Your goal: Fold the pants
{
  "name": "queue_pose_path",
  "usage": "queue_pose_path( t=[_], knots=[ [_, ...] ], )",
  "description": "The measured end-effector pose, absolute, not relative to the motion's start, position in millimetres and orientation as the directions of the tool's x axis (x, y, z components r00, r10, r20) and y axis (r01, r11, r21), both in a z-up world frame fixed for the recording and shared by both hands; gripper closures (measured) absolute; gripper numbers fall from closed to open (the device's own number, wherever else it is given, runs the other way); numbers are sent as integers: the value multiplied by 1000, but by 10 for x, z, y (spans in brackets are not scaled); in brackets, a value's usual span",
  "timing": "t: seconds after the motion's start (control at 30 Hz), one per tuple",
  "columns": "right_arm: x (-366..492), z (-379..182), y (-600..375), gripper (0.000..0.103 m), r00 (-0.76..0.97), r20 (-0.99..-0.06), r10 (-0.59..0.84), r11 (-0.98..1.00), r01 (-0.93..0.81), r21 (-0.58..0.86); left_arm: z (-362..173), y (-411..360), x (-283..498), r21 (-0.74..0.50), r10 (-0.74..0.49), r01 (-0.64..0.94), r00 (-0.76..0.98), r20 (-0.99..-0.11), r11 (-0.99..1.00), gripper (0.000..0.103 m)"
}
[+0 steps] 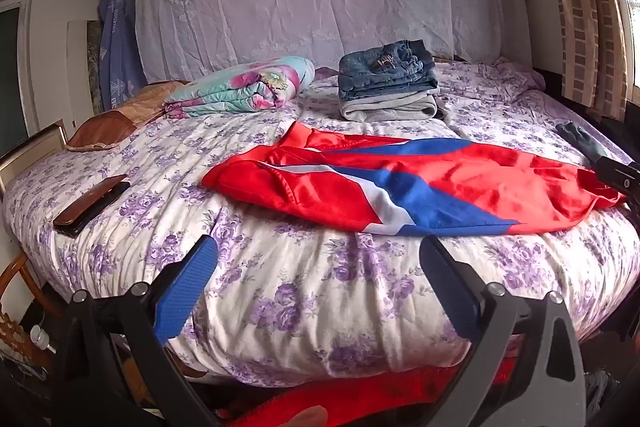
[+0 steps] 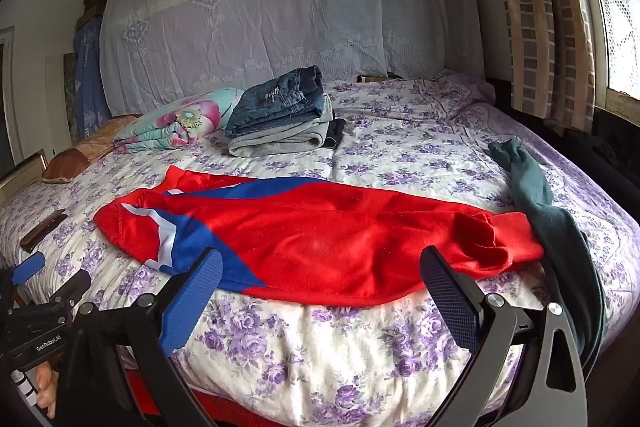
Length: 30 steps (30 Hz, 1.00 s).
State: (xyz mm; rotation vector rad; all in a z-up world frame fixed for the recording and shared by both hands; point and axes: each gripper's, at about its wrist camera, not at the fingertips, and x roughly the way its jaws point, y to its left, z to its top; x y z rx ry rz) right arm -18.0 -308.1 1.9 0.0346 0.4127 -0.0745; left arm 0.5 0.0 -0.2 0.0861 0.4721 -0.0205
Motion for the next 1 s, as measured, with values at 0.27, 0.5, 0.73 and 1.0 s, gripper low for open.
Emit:
queue_pose_path(
  t=[0.27,0.5,0.73,1.0],
  knots=[
    [-180,16,-3084,4,914,-400,-64,997,78,19,-4,-4,3,72,-6,43,890,-455,996,5],
    [-172,12,-3079,4,913,-402,-65,997,80,20,-27,-33,-13,71,-5,42,890,-455,997,5],
    [-171,3,-3057,4,913,-403,-64,997,78,20,-48,-32,11,71,-8,45,889,-459,996,5],
    [-117,-79,-3037,4,907,-418,-55,997,72,25,-60,-50,3,69,-8,45,888,-460,997,5]
  ],
)
